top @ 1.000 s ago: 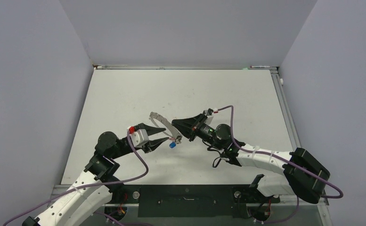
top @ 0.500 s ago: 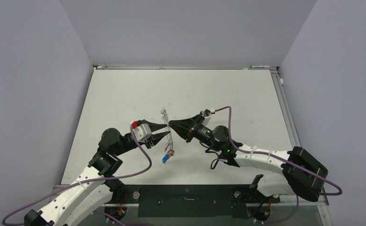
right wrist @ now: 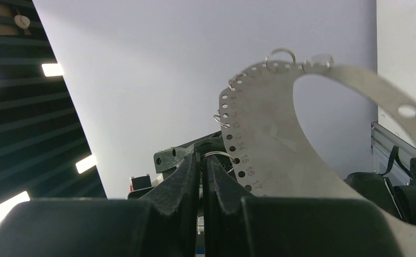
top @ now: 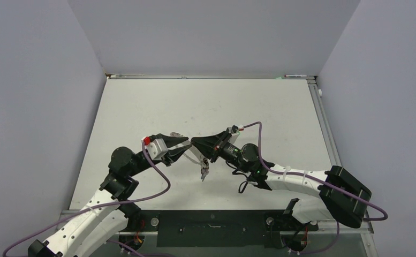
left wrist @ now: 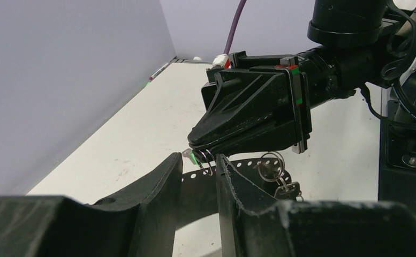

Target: Put the keys on the keyring

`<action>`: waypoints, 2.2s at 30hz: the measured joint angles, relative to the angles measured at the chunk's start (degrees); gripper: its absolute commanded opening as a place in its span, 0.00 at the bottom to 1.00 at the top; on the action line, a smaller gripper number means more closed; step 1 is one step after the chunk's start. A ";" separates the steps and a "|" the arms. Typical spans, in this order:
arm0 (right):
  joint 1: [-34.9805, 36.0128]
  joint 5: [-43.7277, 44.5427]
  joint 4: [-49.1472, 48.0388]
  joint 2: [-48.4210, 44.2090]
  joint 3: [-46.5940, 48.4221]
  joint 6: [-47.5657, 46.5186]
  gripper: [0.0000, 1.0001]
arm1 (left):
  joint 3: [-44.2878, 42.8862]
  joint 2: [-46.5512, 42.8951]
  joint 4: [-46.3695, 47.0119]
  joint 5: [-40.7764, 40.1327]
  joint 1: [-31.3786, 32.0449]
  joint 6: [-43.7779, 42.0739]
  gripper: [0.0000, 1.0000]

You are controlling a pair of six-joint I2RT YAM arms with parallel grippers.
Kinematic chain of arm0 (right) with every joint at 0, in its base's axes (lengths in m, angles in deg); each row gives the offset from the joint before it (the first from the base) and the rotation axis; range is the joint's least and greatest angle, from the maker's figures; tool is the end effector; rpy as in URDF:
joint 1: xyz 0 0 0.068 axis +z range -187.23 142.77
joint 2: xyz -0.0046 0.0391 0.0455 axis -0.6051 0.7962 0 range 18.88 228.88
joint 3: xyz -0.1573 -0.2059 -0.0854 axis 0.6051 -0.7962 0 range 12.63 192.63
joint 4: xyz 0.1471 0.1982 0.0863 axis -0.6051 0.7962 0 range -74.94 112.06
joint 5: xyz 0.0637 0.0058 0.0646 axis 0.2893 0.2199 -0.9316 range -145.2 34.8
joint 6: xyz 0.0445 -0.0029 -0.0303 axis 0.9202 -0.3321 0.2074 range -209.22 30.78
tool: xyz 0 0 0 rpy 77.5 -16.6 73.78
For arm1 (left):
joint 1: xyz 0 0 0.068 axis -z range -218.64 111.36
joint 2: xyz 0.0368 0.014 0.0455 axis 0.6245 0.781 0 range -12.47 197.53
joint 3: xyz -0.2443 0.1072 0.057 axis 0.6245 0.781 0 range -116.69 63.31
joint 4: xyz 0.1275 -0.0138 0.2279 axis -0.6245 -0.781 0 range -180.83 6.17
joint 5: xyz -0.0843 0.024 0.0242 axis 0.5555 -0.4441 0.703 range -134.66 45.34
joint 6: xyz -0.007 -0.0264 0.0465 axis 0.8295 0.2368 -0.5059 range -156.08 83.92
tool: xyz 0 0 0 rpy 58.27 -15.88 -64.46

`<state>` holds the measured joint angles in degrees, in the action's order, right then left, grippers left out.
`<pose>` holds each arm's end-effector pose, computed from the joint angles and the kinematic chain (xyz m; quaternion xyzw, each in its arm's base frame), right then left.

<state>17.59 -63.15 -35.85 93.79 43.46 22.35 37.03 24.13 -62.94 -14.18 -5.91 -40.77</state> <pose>0.1558 0.2297 0.2541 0.2690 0.6072 0.7464 0.0427 0.1272 -0.1032 0.3052 0.3894 0.5191 -0.3428 0.6793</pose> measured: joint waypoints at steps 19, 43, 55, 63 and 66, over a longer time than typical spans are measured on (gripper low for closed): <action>2.05 3.69 -1.09 0.28 0.98 -0.74 0.05 | 0.00 0.66 1.03 0.50 -0.11 2.08 0.28; 3.41 8.24 -5.55 3.74 1.01 -0.57 0.08 | -0.74 -0.79 -3.93 -3.23 -0.42 1.92 0.00; -2.58 -0.09 5.70 -3.39 1.64 -6.69 0.25 | -1.73 -0.81 -10.54 -4.57 -0.76 1.62 0.00; -6.36 -5.60 13.14 -4.87 2.97 -15.82 0.41 | -2.21 -0.94 -13.25 -5.22 -1.25 1.49 0.00; -10.62 -11.32 18.34 -4.85 7.61 -28.87 0.64 | -3.39 -1.14 -15.63 -5.38 -1.25 1.53 0.00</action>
<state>6.97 -74.47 -17.52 88.94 51.06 -6.52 33.64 22.99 -78.57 -19.56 -7.16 -39.24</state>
